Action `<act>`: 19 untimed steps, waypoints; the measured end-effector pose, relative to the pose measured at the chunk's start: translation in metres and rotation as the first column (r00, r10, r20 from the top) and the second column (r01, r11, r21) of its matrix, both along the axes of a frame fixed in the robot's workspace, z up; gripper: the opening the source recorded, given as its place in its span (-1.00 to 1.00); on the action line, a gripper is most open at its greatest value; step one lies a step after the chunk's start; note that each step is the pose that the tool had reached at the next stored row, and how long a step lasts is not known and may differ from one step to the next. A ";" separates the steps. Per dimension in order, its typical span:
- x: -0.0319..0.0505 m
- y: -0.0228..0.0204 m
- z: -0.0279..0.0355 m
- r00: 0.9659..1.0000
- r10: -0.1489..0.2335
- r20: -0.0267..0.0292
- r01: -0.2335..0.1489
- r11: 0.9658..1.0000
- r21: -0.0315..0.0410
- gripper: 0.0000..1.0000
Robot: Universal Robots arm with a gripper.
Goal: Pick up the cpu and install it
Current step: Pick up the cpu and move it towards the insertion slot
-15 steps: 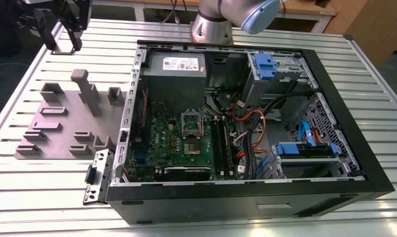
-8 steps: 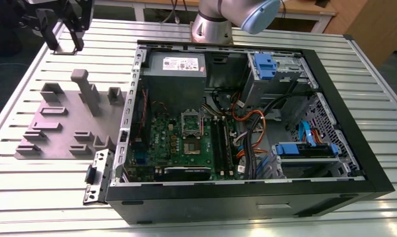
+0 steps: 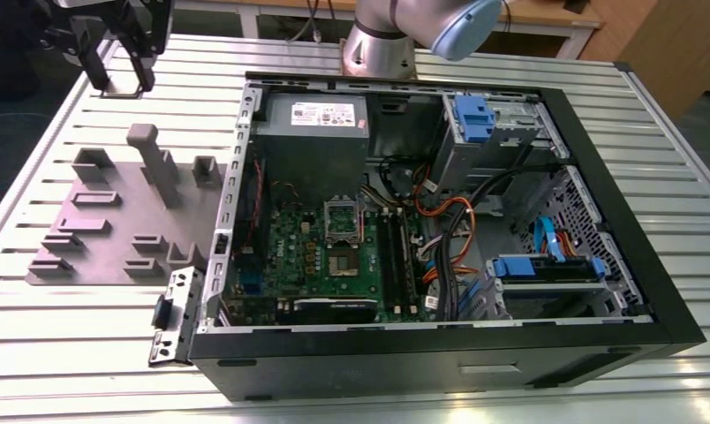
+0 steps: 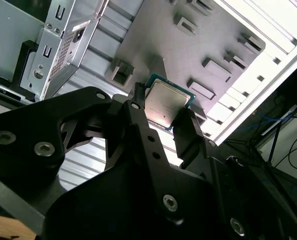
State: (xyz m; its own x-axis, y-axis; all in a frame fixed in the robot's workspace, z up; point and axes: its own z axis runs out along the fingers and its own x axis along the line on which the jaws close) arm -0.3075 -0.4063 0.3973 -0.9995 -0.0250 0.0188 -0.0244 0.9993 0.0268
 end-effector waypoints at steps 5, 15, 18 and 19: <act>0.0023 0.0000 0.0000 1.000 0.000 0.000 0.000 1.000 0.000 -0.06; 0.0078 0.0000 0.0000 1.000 0.000 0.000 0.000 1.000 0.000 -0.06; 0.0092 0.0000 0.0000 1.000 0.000 0.000 0.000 1.000 0.000 -0.06; 0.0096 0.0000 0.0000 1.000 0.000 0.000 0.000 1.000 0.000 -0.06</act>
State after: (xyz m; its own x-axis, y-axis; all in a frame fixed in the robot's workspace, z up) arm -0.2979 -0.4063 0.3973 -0.9995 -0.0250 0.0188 -0.0245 0.9993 0.0268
